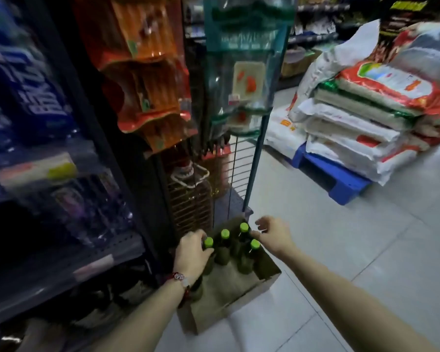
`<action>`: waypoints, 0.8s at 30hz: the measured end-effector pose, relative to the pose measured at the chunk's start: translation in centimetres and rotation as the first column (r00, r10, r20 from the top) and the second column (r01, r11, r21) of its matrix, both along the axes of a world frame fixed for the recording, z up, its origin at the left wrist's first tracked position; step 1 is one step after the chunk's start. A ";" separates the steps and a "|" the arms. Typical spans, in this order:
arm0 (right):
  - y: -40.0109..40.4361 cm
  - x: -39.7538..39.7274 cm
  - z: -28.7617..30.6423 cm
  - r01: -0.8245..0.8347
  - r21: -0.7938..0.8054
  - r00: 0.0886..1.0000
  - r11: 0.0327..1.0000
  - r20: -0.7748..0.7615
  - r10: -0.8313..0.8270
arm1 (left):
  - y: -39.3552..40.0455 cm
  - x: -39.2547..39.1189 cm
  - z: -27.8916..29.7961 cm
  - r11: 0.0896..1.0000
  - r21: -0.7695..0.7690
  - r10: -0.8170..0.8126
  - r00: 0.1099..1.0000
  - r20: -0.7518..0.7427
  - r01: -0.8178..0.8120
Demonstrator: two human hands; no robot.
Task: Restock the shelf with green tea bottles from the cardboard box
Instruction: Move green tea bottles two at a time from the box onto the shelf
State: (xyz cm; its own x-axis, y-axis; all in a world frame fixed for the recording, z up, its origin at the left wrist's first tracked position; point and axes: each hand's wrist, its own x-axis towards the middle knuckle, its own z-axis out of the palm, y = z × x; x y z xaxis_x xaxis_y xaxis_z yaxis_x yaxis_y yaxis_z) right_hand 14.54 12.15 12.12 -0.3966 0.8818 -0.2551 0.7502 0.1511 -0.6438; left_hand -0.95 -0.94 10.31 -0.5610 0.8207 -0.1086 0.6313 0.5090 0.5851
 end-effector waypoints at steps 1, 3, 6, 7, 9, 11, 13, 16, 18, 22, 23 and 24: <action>0.0 -0.1 -2.0 0.005 -0.002 1.000 1.000 0.000 -0.005 | -0.2 -0.3 -1.9 1.000 -0.010 0.011 1.000 0.001 -0.011; 0.1 0.0 -5.7 0.000 0.003 1.000 1.000 0.014 0.000 | -0.5 -0.9 -5.5 1.000 -0.010 0.019 1.000 0.006 -0.019; 0.1 0.2 -10.0 0.009 0.027 1.000 1.000 0.018 -0.009 | -0.8 -1.6 -9.9 1.000 -0.015 0.014 1.000 0.001 -0.014; 0.1 0.3 -11.1 0.024 0.031 1.000 0.999 0.011 -0.024 | -0.9 -1.8 -11.1 1.000 -0.013 0.010 1.000 0.004 -0.010; 0.2 0.6 -13.2 0.055 0.042 0.998 0.998 0.009 -0.055 | -1.1 -2.1 -13.1 1.000 -0.009 0.002 1.000 0.011 -0.002; 0.4 0.8 -14.9 0.059 0.053 0.998 0.997 0.016 -0.060 | -1.4 -2.4 -14.6 1.000 -0.010 -0.005 1.000 0.011 0.005; 0.5 0.8 -16.2 0.074 0.058 0.997 0.996 0.005 -0.074 | -1.7 -2.6 -15.7 1.000 -0.007 0.001 1.000 0.021 0.000; 0.2 0.9 -17.4 0.118 0.093 0.993 0.989 -0.021 -0.117 | -2.4 -2.6 -17.0 0.999 -0.015 0.033 0.998 0.044 -0.032; 0.1 0.9 -18.2 0.151 0.135 0.988 0.979 -0.048 -0.145 | -2.9 -2.7 -17.7 0.999 -0.012 0.050 0.998 0.049 -0.049; 0.8 0.9 -19.5 0.243 0.163 0.966 0.956 -0.129 -0.224 | -3.0 -2.4 -18.8 0.992 0.077 0.094 0.994 0.062 -0.098; 1.1 0.9 -19.8 0.247 0.151 0.965 0.957 -0.132 -0.228 | -2.8 -2.3 -19.0 0.990 0.095 0.101 0.993 0.068 -0.107; 1.4 0.9 -20.1 0.242 0.138 0.965 0.961 -0.137 -0.223 | -2.6 -2.1 -19.1 0.987 0.110 0.110 0.991 0.079 -0.119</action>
